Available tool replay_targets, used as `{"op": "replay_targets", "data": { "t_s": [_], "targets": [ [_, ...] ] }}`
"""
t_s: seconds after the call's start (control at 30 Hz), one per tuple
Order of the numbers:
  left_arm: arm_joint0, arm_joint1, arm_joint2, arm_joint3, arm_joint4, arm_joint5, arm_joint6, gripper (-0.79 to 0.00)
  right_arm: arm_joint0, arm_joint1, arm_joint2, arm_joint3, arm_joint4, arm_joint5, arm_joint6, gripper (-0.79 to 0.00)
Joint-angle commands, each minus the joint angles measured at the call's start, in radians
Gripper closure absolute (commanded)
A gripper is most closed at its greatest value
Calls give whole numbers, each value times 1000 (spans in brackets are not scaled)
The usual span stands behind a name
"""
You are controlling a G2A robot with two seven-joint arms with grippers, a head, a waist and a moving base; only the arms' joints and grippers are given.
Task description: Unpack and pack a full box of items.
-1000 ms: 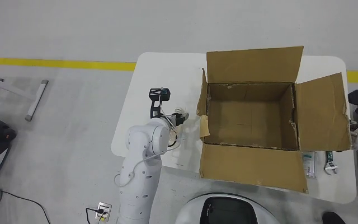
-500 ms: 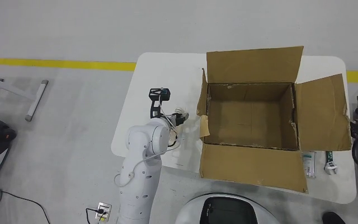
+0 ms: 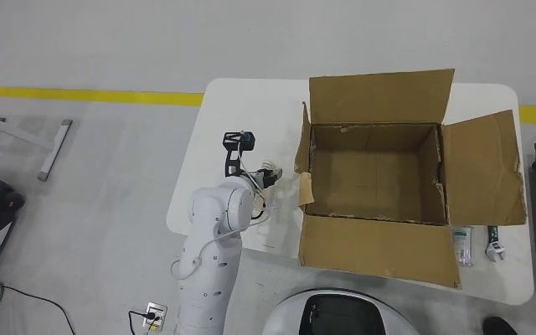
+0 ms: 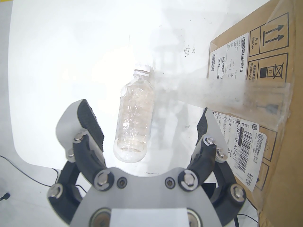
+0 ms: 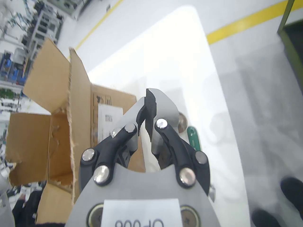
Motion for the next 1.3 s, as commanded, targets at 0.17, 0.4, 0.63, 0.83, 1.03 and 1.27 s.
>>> {"op": "replay_targets", "data": {
  "t_s": [0.17,0.4,0.63,0.83,1.03,1.27],
  "targets": [
    [0,0,0,0,0,0,0,-785,-104,-26,-139,-31,-291,-14,-523,0],
    [0,0,0,0,0,0,0,-785,-144,-35,-206,-53,-377,0,-651,0],
    [0,0,0,0,0,0,0,-785,-144,-35,-206,-53,-377,0,-651,0],
    [2,0,-1,0,1,0,8,-785,-144,-35,-206,-53,-377,0,-651,0],
    [40,10,-17,-71,29,-44,-15,-785,-144,-35,-206,-53,-377,0,-651,0],
    [70,27,-21,-116,38,-203,-204,-785,-144,-35,-206,-53,-377,0,-651,0]
  ]
}}
